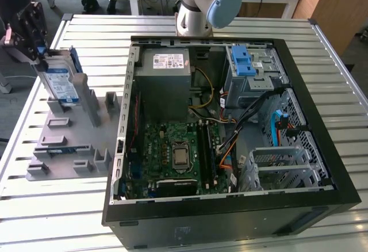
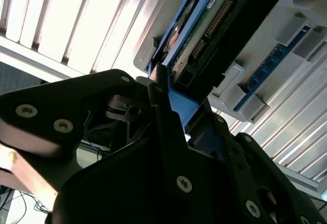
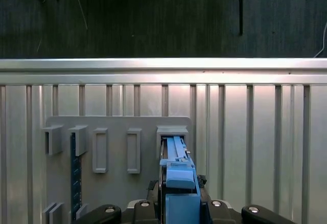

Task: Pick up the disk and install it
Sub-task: 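Pick up the disk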

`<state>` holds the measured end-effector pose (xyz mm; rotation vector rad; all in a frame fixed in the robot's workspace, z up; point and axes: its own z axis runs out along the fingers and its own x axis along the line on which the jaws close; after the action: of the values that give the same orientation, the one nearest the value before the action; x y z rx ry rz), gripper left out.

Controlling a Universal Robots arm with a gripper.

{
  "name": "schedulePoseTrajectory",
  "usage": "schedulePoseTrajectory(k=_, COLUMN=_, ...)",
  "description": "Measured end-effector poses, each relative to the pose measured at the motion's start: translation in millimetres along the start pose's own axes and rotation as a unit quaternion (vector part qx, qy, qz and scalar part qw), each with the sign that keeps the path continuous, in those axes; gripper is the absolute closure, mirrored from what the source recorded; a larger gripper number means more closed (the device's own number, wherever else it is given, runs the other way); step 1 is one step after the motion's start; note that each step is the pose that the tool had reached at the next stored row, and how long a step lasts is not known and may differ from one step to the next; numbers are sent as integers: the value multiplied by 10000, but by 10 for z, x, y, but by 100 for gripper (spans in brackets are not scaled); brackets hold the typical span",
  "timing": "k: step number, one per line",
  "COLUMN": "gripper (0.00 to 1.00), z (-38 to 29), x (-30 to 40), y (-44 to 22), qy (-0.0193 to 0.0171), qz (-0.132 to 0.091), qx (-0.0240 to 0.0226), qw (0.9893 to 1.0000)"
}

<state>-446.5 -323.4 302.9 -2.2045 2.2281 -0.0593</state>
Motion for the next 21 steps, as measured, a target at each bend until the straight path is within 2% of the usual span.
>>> schedulePoseTrajectory(k=10, gripper=64, z=-195, x=4, y=-6, qy=0, qz=0, qx=0, qw=10000)
schedulePoseTrajectory(k=21, gripper=64, z=-348, x=8, y=-11, qy=0, qz=0, qx=0, qw=10000)
